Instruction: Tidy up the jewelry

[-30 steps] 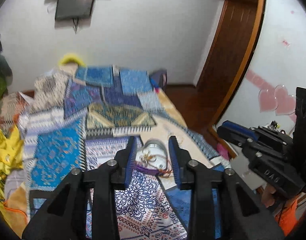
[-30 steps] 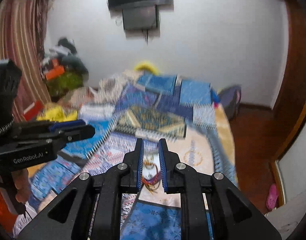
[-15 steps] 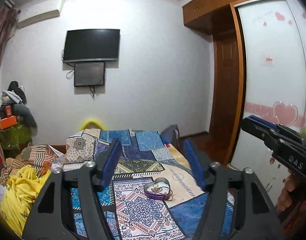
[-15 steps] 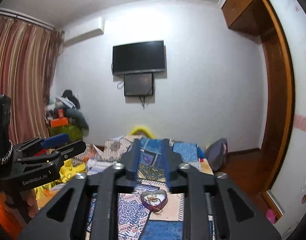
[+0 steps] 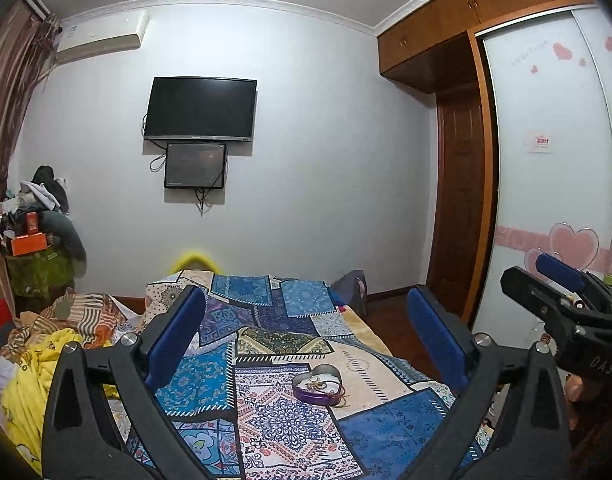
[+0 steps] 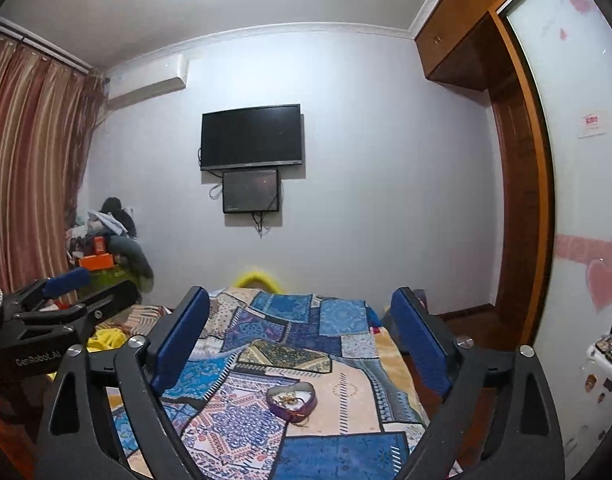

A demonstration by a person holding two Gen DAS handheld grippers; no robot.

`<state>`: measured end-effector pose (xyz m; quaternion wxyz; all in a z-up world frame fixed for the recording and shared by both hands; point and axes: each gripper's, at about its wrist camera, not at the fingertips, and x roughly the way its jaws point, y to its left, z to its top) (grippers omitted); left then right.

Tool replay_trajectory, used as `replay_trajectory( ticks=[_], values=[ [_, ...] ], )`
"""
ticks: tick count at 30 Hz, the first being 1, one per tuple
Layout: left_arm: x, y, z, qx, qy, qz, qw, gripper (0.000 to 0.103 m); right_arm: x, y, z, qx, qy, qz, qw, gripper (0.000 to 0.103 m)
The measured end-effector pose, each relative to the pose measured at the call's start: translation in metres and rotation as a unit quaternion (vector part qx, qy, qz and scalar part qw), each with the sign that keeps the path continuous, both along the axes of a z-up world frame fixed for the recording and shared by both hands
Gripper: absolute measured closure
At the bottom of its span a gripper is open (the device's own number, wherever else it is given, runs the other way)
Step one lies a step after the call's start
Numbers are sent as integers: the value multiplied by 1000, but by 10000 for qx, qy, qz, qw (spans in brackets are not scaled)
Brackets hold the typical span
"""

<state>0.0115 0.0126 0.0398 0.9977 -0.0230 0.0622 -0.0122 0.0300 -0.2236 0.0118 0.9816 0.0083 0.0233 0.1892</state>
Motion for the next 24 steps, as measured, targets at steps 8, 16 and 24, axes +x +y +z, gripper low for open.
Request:
replay_trajectory(
  ticks=[8, 16, 24],
  values=[
    [-1, -2, -4, 1, 93, -10, 10000, 1, -5, -5, -6, -101, 110, 49, 9999, 11],
    [4, -2, -6, -24, 173, -18, 9998, 1, -7, -3, -7, -175, 171, 102, 9996, 11],
    [9, -2, -9, -26, 246, -31, 9997, 1, -4, -3, -6, -216, 250, 136, 9994, 11]
  ],
)
